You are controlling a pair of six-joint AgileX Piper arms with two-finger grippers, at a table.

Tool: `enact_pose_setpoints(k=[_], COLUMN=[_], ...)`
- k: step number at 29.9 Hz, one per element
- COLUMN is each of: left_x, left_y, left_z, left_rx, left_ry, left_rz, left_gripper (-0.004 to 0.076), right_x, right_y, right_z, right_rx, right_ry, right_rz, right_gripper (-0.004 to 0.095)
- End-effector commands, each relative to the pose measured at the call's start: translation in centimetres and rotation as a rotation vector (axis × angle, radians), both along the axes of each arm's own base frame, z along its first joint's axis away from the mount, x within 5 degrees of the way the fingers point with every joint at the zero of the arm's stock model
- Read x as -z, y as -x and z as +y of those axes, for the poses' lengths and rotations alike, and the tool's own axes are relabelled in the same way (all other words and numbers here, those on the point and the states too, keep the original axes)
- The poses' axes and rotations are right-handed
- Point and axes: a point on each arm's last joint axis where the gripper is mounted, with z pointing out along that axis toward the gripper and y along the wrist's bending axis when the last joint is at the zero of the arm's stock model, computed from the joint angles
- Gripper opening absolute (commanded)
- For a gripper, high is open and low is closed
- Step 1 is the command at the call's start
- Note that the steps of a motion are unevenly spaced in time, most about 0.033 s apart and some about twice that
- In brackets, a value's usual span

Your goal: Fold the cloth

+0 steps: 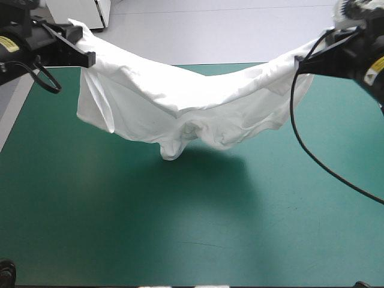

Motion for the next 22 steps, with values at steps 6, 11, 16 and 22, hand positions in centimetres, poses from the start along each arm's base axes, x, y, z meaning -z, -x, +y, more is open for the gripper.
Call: enact_pose_setpoints(k=[6, 11, 16, 22], left_x=[-8.7, -10.9, -12.1, -10.5], left_y=[9.3, 12.9, 15.0, 12.1], left_z=[0.7, 0.9, 0.8, 0.6], left_rx=[0.065, 0.104, 0.158, 0.129], left_ry=[0.109, 0.126, 0.16, 0.092], left_rz=[-0.465, -0.633, -0.75, -0.591], left_gripper=[-0.0009, -0.0009, -0.0009, -0.0009], right_x=[-7.9, -9.2, -10.3, -8.8], right_y=[6.8, 8.3, 9.1, 6.6], right_z=[-2.8, -3.4, -3.1, -2.2], right_rx=[-0.12, -0.14, -0.2, -0.164], right_ry=[-0.089, -0.11, -0.107, -0.086], right_rz=[-0.478, -0.58, -0.71, -0.536], right_gripper=[-0.0018, -0.0018, -0.0018, -0.0018])
